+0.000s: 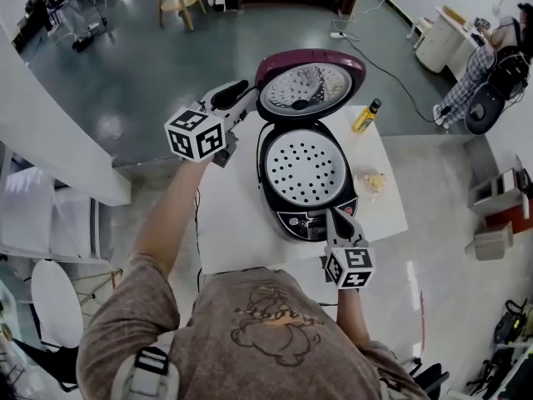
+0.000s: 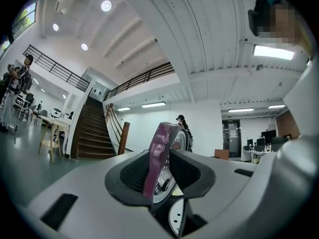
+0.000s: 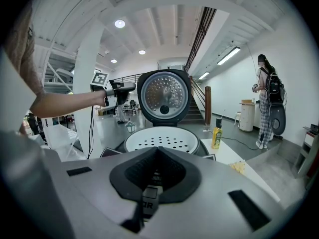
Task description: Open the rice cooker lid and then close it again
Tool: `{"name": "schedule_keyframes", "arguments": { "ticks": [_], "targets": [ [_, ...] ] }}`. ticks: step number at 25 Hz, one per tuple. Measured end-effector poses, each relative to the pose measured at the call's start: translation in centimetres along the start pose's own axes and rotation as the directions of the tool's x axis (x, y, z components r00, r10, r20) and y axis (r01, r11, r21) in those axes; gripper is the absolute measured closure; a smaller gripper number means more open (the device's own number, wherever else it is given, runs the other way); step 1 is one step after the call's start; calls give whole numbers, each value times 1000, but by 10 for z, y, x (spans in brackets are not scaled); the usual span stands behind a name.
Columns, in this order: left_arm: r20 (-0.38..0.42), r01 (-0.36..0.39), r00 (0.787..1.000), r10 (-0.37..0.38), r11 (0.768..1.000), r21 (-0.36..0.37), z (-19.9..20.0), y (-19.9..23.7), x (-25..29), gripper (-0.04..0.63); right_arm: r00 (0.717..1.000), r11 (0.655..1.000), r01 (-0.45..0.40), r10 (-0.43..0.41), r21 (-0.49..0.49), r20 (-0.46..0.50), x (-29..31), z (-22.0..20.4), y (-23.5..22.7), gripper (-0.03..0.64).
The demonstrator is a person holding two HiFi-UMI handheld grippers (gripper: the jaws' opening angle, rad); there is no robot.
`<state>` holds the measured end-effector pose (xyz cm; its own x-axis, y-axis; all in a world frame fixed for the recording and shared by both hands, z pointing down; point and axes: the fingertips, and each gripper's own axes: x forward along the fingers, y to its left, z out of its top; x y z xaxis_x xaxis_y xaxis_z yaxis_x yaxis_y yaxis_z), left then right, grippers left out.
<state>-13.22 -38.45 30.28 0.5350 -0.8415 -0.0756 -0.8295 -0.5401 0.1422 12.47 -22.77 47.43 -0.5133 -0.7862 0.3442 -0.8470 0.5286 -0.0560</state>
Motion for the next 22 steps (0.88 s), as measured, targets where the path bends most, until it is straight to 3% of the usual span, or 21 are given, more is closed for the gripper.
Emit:
{"name": "schedule_keyframes", "arguments": {
  "ticks": [8, 22],
  "targets": [
    [-29, 67, 997, -68, 998, -10, -3, -7, 10, 290, 1000, 1000, -1, 1, -1, 0, 0, -1, -1, 612],
    [-48, 90, 995, -89, 996, 0, -5, -13, 30, 272, 1000, 1000, -6, 6, -3, 6, -2, 0, 0, 612]
  ]
}}
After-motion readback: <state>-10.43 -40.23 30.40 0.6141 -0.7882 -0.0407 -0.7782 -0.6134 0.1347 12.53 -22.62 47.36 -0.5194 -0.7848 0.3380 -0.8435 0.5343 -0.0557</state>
